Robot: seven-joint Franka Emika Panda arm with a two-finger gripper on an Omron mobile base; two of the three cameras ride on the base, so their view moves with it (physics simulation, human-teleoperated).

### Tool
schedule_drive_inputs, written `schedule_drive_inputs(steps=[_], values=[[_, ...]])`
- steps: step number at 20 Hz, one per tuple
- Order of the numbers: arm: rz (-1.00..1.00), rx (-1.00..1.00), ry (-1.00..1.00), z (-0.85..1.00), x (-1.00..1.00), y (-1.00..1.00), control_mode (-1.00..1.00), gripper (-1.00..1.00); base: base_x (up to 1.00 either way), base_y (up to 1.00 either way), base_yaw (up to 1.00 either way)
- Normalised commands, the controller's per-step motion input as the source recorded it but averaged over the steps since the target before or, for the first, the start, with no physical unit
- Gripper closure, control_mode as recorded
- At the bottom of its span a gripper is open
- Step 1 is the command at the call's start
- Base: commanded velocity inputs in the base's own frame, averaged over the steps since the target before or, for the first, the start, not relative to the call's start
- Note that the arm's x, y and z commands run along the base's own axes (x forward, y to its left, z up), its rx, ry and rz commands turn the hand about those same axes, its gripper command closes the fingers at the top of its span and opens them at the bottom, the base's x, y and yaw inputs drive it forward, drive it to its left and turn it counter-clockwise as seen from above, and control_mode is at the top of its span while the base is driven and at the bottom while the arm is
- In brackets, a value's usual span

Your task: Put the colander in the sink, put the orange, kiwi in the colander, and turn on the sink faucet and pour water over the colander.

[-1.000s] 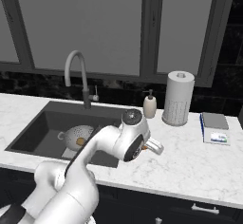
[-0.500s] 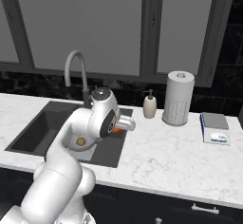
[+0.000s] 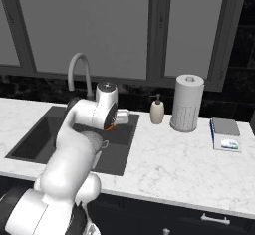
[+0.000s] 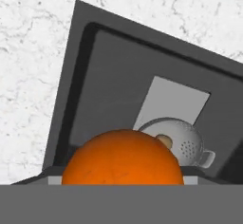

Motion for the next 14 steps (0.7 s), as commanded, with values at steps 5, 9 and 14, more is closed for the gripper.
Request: schedule_drive_inputs(steps=[5,9,14], values=[[0.22,0.0,-0.01,-0.37,0.28,0.59,-1.0,1.0,0.0,0.0,0.0],[0.12,0.0,0.0,-0.49,0.27,0.56,-1.0,1.0,0.0,0.0,0.0],[0.15,0.0,0.0,-0.45,0.26,0.46,-1.0,1.0,0.0,0.0,0.0]])
